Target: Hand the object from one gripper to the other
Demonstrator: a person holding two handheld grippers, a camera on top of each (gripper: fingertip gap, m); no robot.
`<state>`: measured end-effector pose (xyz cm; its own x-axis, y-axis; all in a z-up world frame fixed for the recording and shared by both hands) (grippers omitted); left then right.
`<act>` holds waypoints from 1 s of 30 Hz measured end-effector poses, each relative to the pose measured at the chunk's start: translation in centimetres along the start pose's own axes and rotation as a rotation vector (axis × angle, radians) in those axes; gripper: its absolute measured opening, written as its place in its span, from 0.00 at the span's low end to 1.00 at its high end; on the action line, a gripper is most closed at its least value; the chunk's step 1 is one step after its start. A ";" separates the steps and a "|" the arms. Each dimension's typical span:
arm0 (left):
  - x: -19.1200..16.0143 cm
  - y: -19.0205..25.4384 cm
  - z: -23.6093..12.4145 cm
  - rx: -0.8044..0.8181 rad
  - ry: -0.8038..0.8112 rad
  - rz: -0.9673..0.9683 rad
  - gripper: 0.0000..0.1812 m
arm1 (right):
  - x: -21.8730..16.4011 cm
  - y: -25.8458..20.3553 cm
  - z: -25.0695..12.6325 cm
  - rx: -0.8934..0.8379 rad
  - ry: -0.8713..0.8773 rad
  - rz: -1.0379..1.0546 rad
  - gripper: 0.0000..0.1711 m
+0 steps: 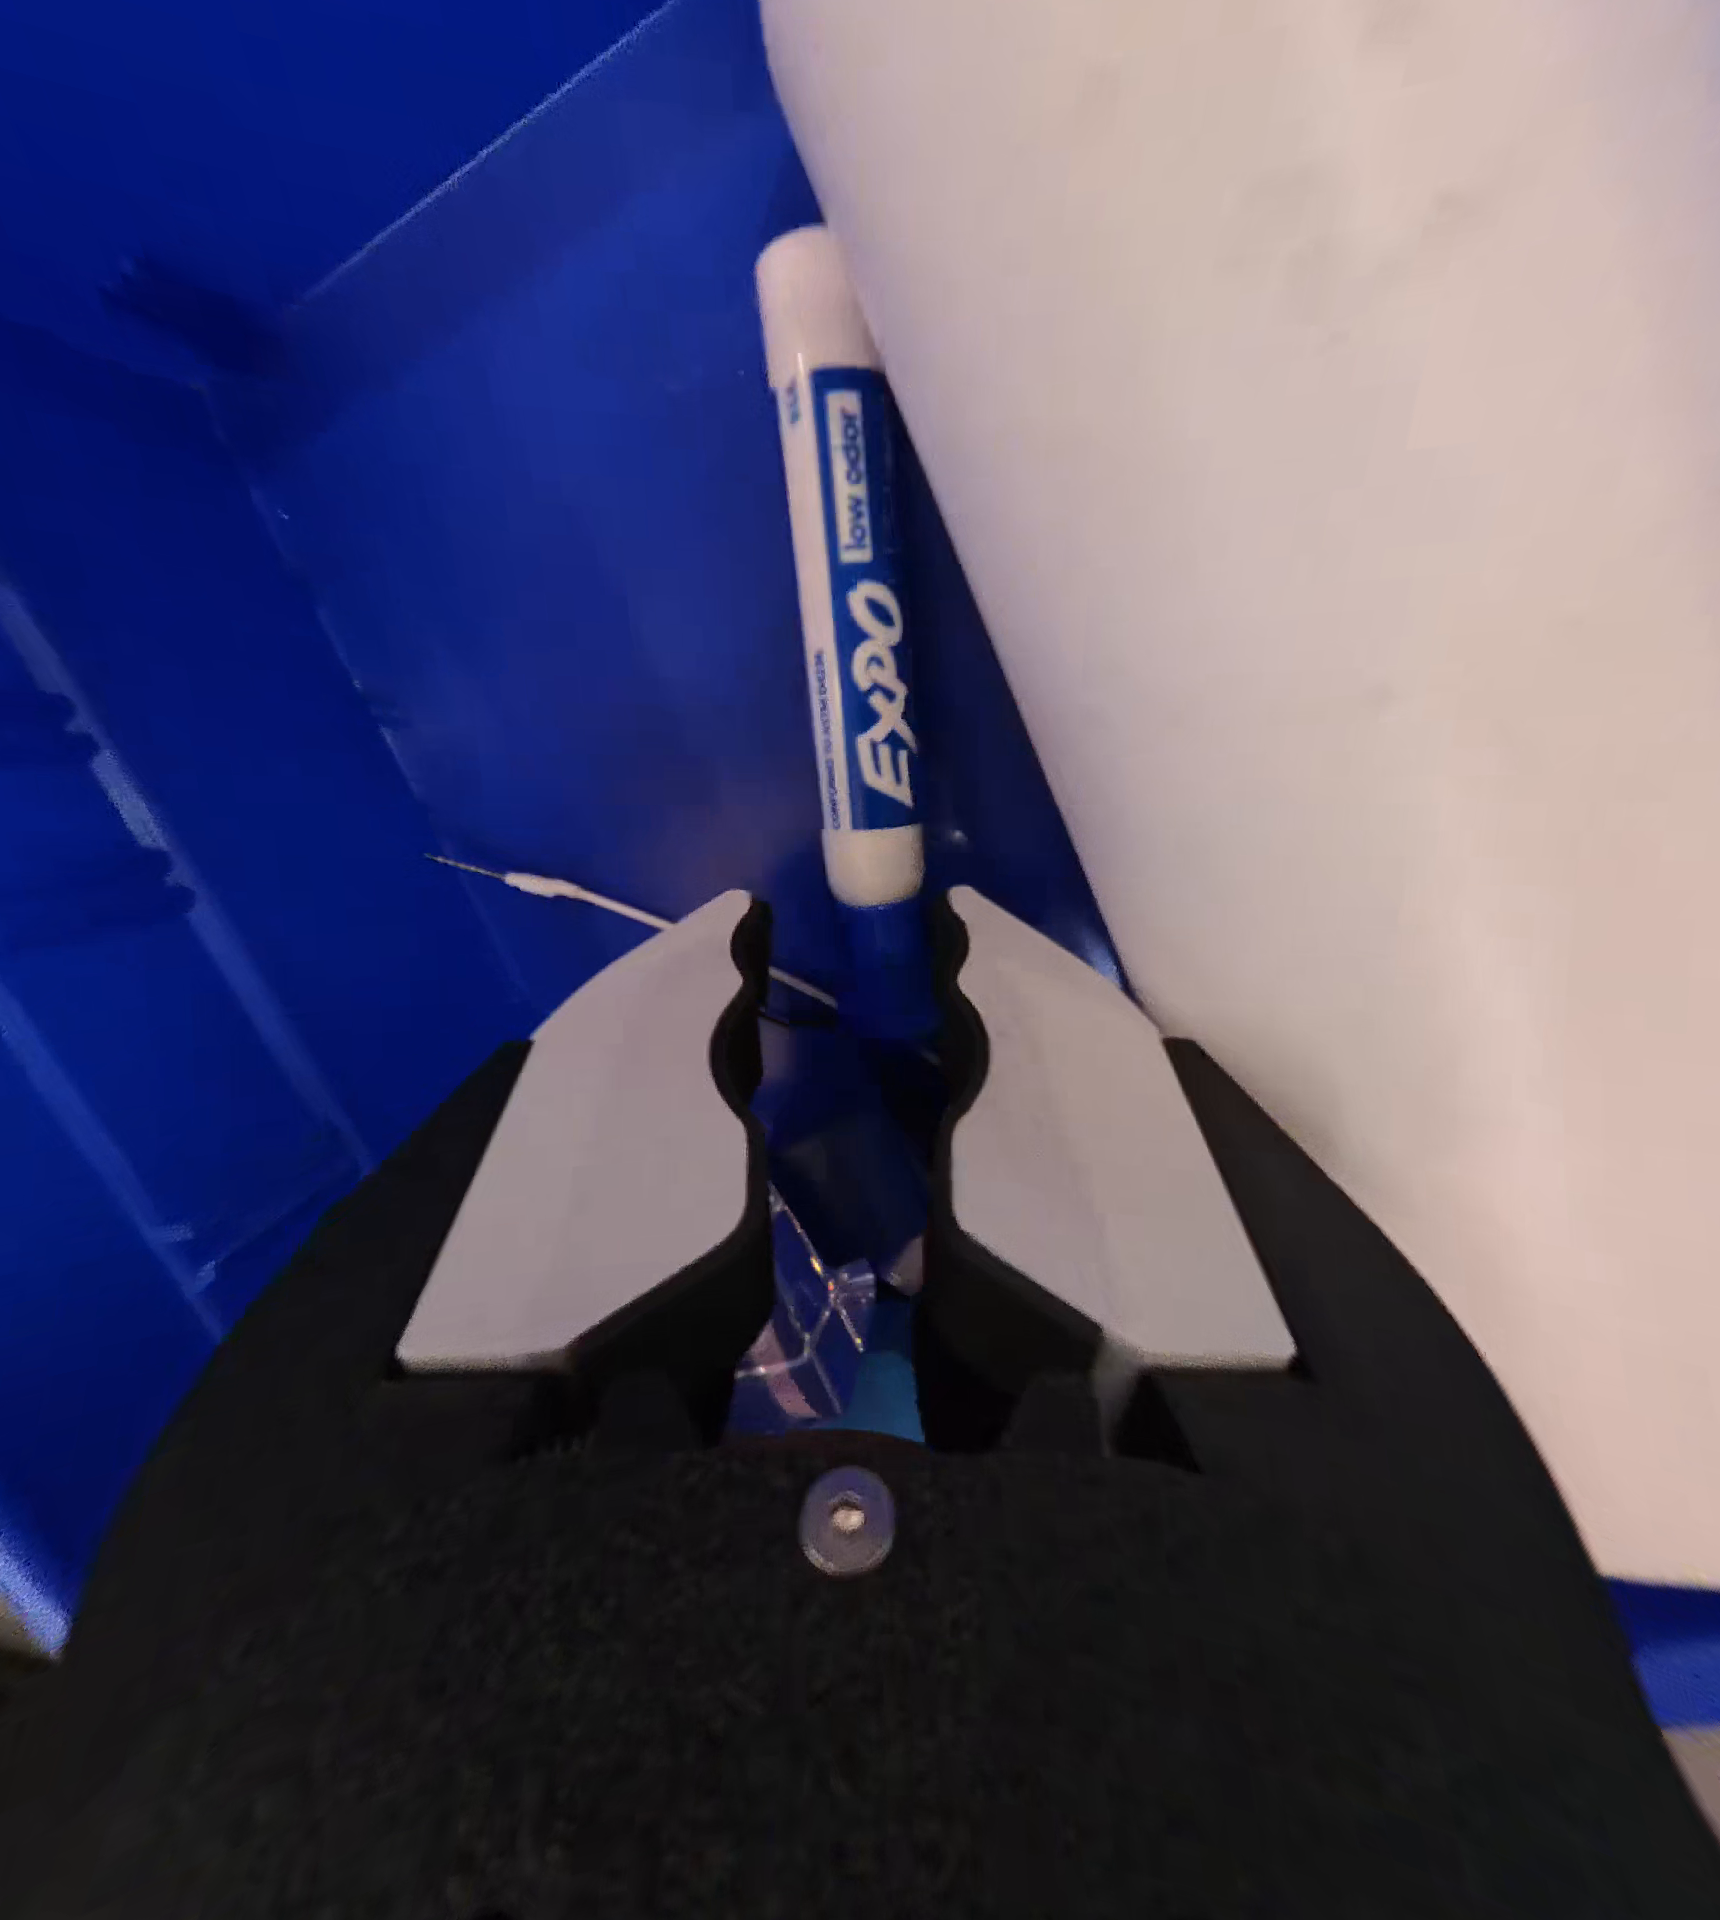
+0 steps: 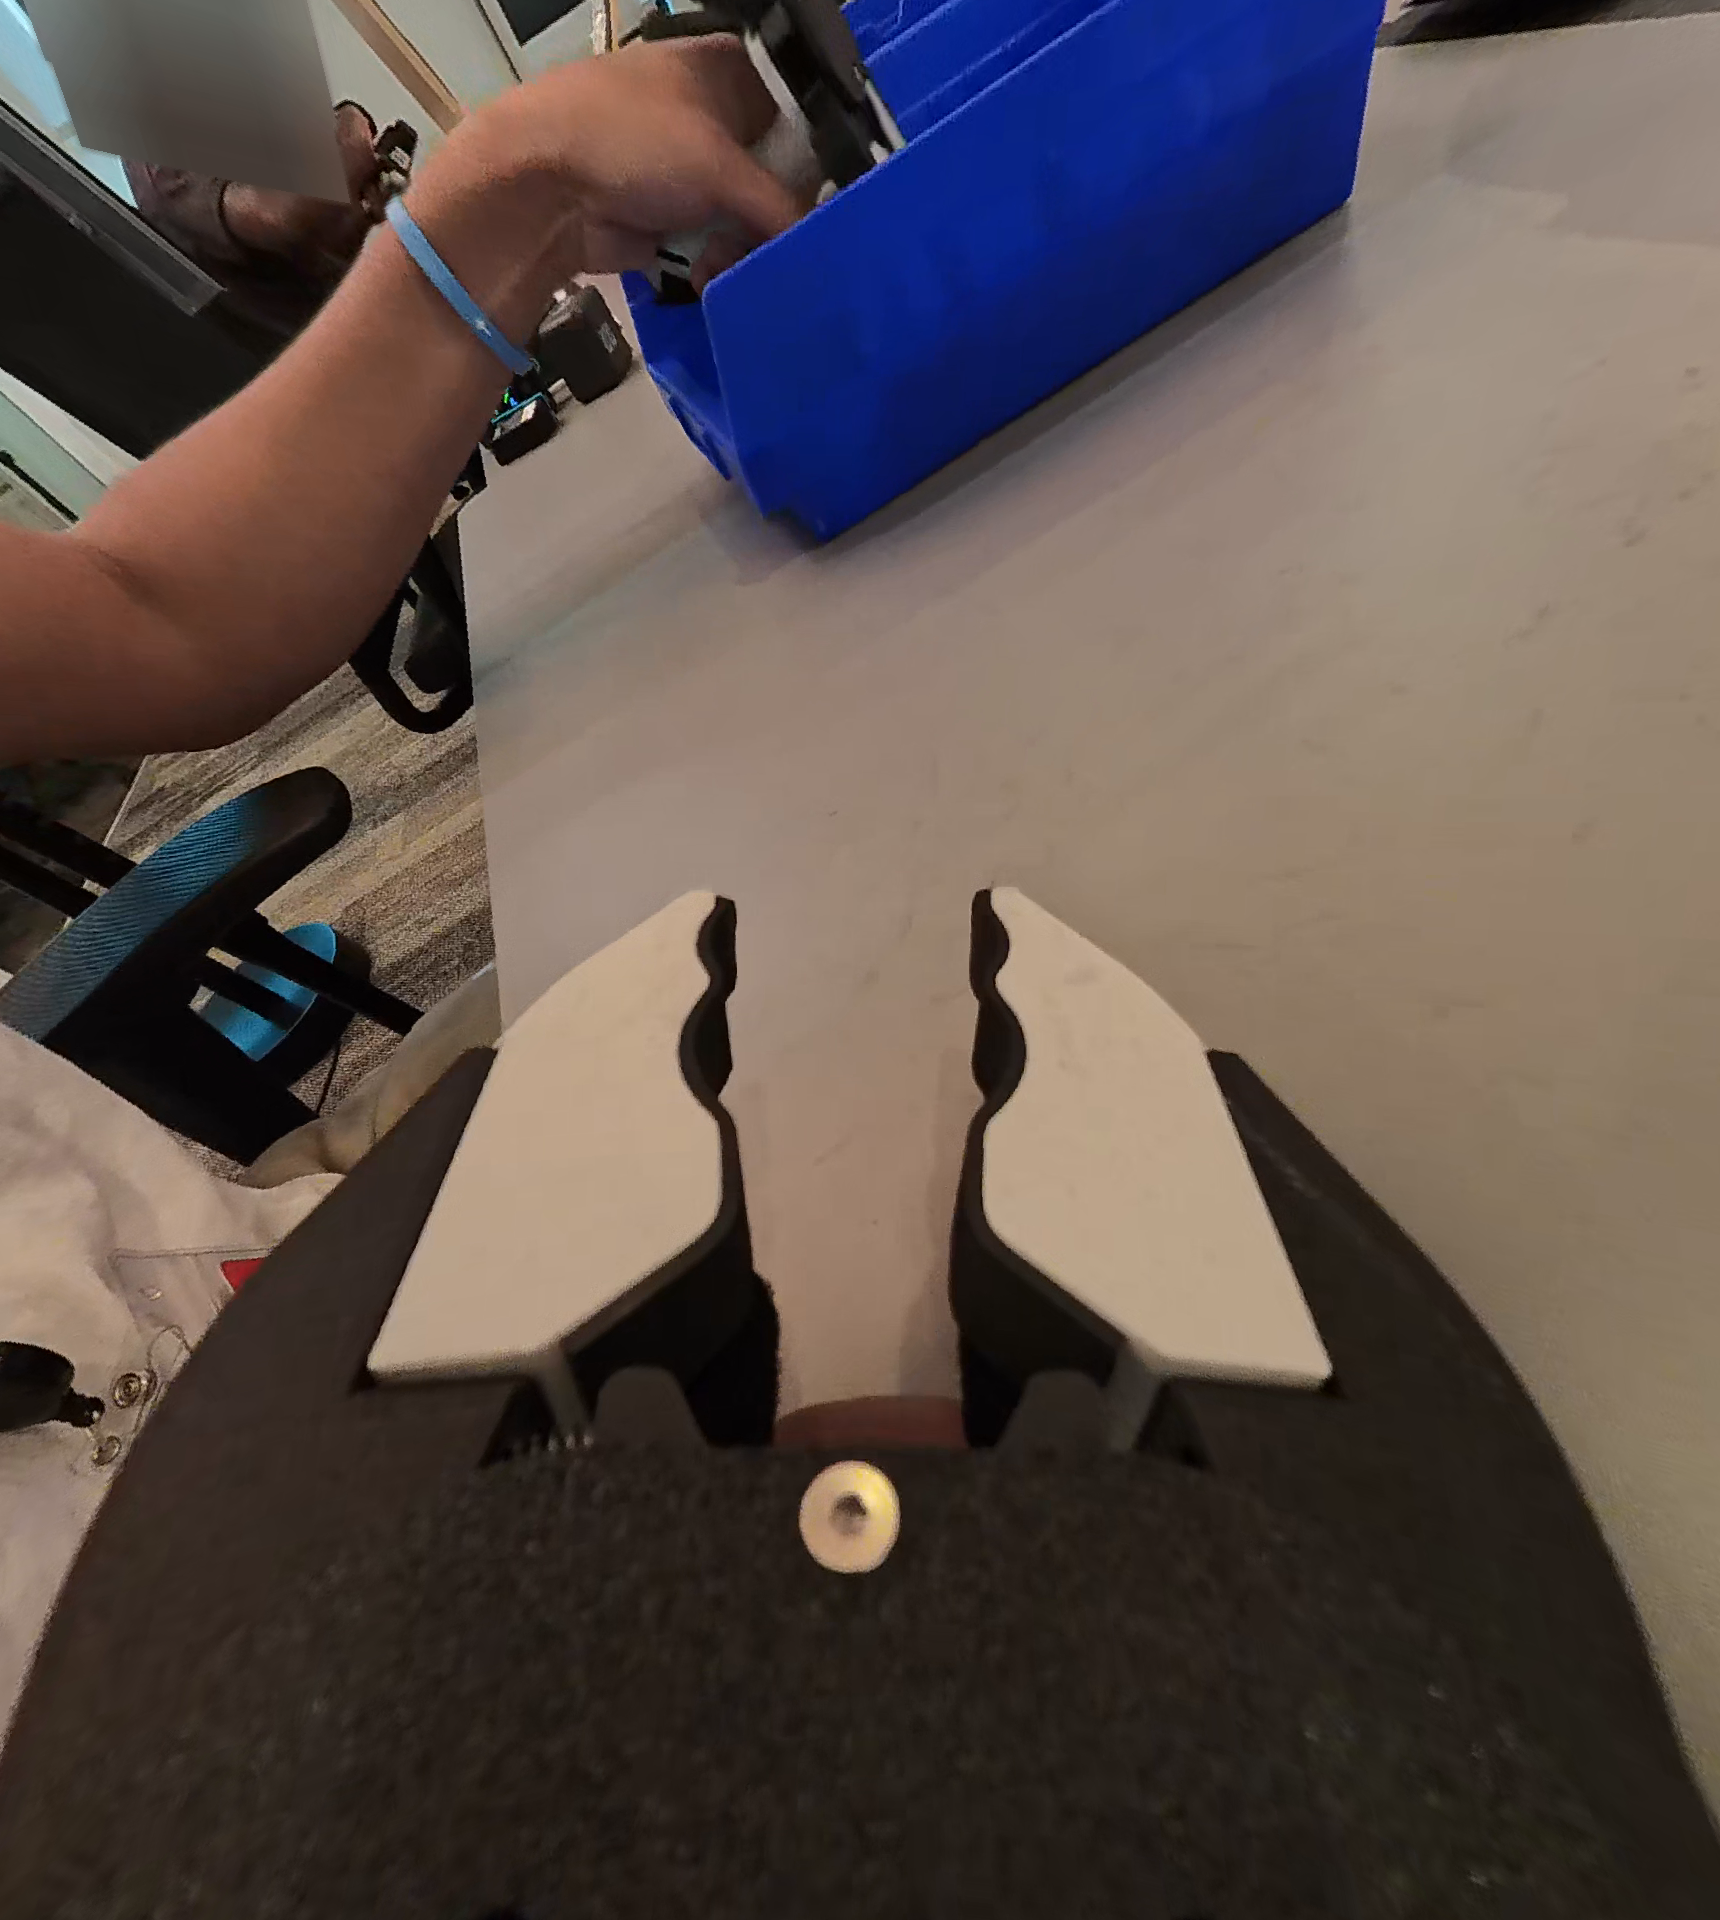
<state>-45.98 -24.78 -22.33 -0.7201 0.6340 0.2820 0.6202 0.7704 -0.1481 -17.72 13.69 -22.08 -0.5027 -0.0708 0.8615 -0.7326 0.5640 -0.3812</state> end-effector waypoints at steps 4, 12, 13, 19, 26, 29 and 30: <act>0.2 0.1 0.4 0.036 0.012 0.032 0.10 | 0.0 0.1 -0.1 0.001 0.001 0.007 0.25; 0.0 0.0 -0.3 0.083 0.075 0.069 0.09 | 0.0 0.1 -0.4 0.002 0.006 0.016 0.25; 0.0 -0.3 -1.0 0.132 0.109 0.070 0.09 | 0.0 0.2 -0.4 0.002 0.007 0.017 0.25; -1.4 -0.9 -8.1 0.346 0.402 0.017 0.09 | 0.4 0.4 -0.3 -0.004 0.020 0.016 0.24; -1.7 10.3 -13.4 0.094 0.852 0.138 0.09 | 3.6 1.1 1.8 0.080 0.129 0.074 0.25; -1.2 17.6 -14.1 -0.121 0.962 0.171 0.09 | 6.3 1.0 3.0 0.174 0.236 0.160 0.28; -1.1 19.9 -14.3 -0.199 0.995 0.173 0.09 | 7.1 1.0 3.4 0.203 0.272 0.190 0.29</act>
<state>-28.35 -11.14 -11.99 -0.0883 0.3221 0.9426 0.7964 0.5912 -0.1274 -23.54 10.96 -17.48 -0.5181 0.2552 0.8164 -0.7276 0.3702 -0.5775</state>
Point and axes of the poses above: each gripper's, where its closed fingertips meet, z out along the fingers, x out of its top, y = z × x across the jaws, the point moved 8 cm from there along -z, back along the fingers, and after that the axes turned 2 degrees about -x, right-handed, at the moved point
